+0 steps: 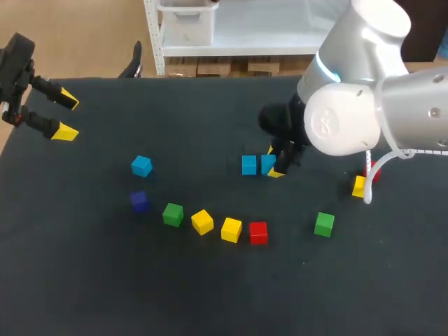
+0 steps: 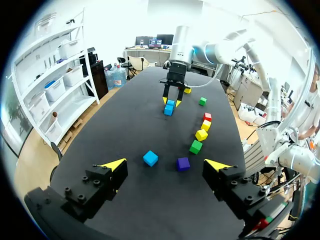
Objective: Place the blue cubes, place green cubes on the blue cubes, place the yellow cubes on the green cubes, then place the red cubes on the yellow cubes, and place purple cube on the red cubes.
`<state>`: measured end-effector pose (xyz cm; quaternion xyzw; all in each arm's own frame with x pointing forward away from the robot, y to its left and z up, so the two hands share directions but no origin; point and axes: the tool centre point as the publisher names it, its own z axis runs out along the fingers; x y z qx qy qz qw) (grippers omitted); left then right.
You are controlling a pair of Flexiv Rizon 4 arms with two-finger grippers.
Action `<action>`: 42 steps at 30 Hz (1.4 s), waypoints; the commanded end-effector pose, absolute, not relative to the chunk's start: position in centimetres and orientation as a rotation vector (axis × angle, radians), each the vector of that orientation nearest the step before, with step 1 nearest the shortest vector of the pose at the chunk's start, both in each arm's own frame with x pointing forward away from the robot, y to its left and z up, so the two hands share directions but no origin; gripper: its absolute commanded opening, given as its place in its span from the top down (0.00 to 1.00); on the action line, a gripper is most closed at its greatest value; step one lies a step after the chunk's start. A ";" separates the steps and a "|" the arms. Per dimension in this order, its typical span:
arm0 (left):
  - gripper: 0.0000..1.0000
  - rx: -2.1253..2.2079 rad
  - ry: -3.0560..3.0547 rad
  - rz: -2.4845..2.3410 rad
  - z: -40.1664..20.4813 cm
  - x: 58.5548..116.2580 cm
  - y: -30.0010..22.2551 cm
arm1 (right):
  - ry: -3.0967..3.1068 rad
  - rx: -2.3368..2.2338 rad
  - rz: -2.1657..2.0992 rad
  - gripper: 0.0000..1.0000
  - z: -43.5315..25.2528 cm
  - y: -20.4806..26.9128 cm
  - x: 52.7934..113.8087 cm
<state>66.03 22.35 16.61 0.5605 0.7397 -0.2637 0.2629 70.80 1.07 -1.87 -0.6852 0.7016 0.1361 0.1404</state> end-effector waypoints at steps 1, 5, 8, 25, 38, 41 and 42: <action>0.00 1.519 1.997 -0.716 16.5 66.1 22.4 | 2.026 -1.983 0.406 0.00 -2.0 1.1 71.1; 0.00 1.519 1.997 -0.716 16.5 66.1 22.4 | 2.026 -1.984 0.405 0.00 -1.9 0.9 71.1; 0.00 1.519 1.997 -0.716 16.5 66.1 22.4 | 2.027 -1.982 0.403 0.00 -1.8 0.8 71.2; 0.00 1.519 1.997 -0.716 16.5 66.1 22.4 | 1.991 -1.749 0.518 0.00 5.2 -5.8 69.2; 0.00 1.519 1.997 -0.716 16.5 66.1 22.4 | 1.954 -1.499 0.648 0.00 7.8 -14.8 64.9; 0.00 1.519 1.997 -0.716 16.5 66.1 22.4 | 1.942 -1.514 0.653 0.00 8.1 -16.0 64.0; 0.00 1.519 1.997 -0.716 16.5 66.1 22.4 | 1.939 -1.515 0.653 0.00 8.2 -16.3 63.7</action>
